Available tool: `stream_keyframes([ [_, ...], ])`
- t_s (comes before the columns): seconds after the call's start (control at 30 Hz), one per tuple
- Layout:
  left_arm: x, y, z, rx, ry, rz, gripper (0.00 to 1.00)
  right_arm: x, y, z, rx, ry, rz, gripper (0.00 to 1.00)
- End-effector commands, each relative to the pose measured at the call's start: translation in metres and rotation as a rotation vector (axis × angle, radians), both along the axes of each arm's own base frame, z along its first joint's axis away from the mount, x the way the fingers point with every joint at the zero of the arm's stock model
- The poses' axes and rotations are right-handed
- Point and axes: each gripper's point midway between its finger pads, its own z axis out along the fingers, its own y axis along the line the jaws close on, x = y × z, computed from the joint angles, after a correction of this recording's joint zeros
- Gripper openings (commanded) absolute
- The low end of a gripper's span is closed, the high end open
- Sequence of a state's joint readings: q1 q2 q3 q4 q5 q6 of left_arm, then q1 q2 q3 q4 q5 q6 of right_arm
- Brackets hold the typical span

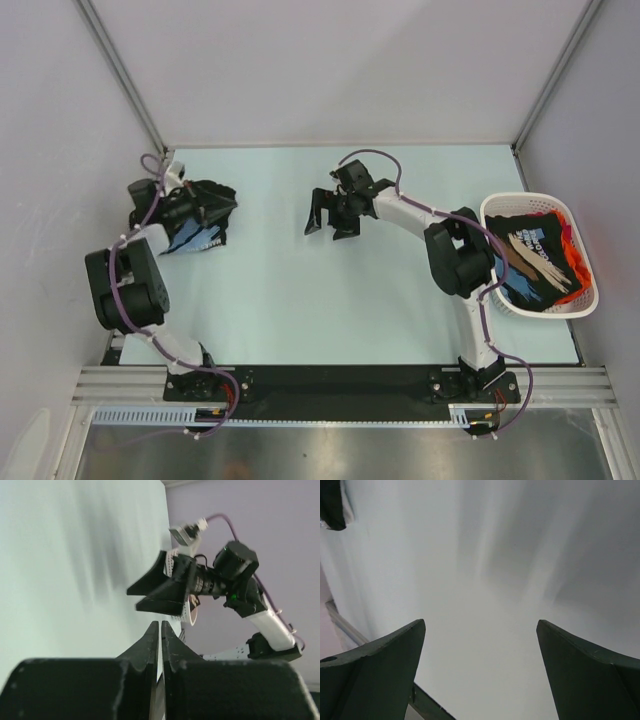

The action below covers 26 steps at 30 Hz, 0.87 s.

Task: Fold and stack the t-shirts
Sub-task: Neatly place the folded tshirt to the corner

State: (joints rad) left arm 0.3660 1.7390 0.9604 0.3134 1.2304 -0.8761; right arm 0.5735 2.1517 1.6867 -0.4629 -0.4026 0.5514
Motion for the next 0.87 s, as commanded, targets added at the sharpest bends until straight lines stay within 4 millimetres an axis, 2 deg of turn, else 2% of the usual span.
stream_keyframes([
  [0.0, -0.012, -0.074, 0.041, 0.139, -0.172, -0.098, 0.11, 0.024, -0.021, 0.059, -0.057, -0.194, -0.056, 1.00],
  [0.03, -0.014, -0.083, 0.042, 0.161, -0.144, -0.100, 0.16, 0.030, -0.033, 0.062, -0.115, -0.227, -0.095, 1.00],
  [0.07, -0.002, -0.085, 0.056, 0.238, -0.206, -0.048, 0.22, 0.031, -0.041, 0.081, -0.125, -0.277, -0.113, 1.00],
  [0.1, -0.003, -0.102, 0.062, 0.279, -0.231, -0.068, 0.35, 0.033, -0.049, 0.090, -0.154, -0.320, -0.118, 1.00],
  [0.13, -0.007, -0.105, 0.054, 0.334, -0.153, -0.062, 0.41, 0.040, -0.063, 0.099, -0.209, -0.375, -0.168, 1.00],
  [0.17, 0.012, -0.097, 0.073, 0.479, -0.247, 0.001, 0.52, 0.040, -0.076, 0.132, -0.218, -0.453, -0.210, 1.00],
  [0.2, 0.010, -0.104, 0.081, 0.564, -0.273, 0.020, 0.71, 0.039, -0.087, 0.142, -0.247, -0.498, -0.236, 1.00],
  [0.23, 0.006, -0.097, 0.082, 0.639, -0.252, 0.052, 0.75, 0.043, -0.109, 0.159, -0.308, -0.573, -0.301, 1.00],
  [0.27, 0.011, -0.080, 0.087, 0.739, -0.276, 0.139, 0.81, 0.037, -0.125, 0.192, -0.299, -0.652, -0.346, 1.00],
  [0.3, 0.006, -0.073, 0.107, 0.757, -0.336, 0.192, 0.88, 0.036, -0.138, 0.197, -0.306, -0.694, -0.375, 1.00],
  [0.33, 0.005, -0.066, 0.110, 0.781, -0.349, 0.220, 0.94, 0.037, -0.159, 0.205, -0.312, -0.720, -0.400, 1.00],
  [0.37, 0.006, -0.058, 0.112, 0.815, -0.348, 0.247, 1.00, 0.036, -0.170, 0.212, -0.298, -0.728, -0.420, 1.00],
  [0.4, 0.001, -0.052, 0.104, 0.845, -0.291, 0.249, 1.00, 0.028, -0.184, 0.221, -0.279, -0.732, -0.446, 1.00],
  [0.43, 0.001, -0.052, 0.098, 0.855, -0.275, 0.219, 1.00, 0.032, -0.208, 0.223, -0.287, -0.712, -0.501, 1.00],
  [0.5, -0.005, -0.052, 0.094, 0.860, -0.243, 0.198, 1.00, 0.020, -0.228, 0.223, -0.309, -0.665, -0.528, 1.00],
  [0.53, -0.010, -0.051, 0.100, 0.857, -0.255, 0.208, 1.00, 0.017, -0.246, 0.221, -0.357, -0.659, -0.576, 1.00],
  [0.57, -0.017, -0.051, 0.097, 0.860, -0.258, 0.203, 1.00, 0.012, -0.254, 0.219, -0.389, -0.657, -0.582, 1.00],
  [0.6, -0.019, -0.051, 0.101, 0.859, -0.281, 0.212, 1.00, 0.002, -0.265, 0.230, -0.403, -0.686, -0.610, 1.00],
  [0.63, -0.025, -0.049, 0.107, 0.861, -0.300, 0.223, 1.00, -0.005, -0.273, 0.220, -0.431, -0.674, -0.617, 1.00],
  [0.67, -0.028, -0.050, 0.109, 0.863, -0.305, 0.218, 1.00, -0.009, -0.277, 0.224, -0.435, -0.699, -0.620, 1.00],
  [0.7, -0.030, -0.047, 0.108, 0.875, -0.300, 0.224, 1.00, -0.018, -0.281, 0.236, -0.413, -0.735, -0.636, 1.00],
  [0.73, -0.033, -0.046, 0.109, 0.878, -0.303, 0.228, 1.00, -0.023, -0.284, 0.230, -0.423, -0.731, -0.636, 0.99],
  [0.83, -0.035, -0.046, 0.118, 0.881, -0.345, 0.233, 1.00, -0.029, -0.291, 0.238, -0.413, -0.762, -0.649, 1.00],
])
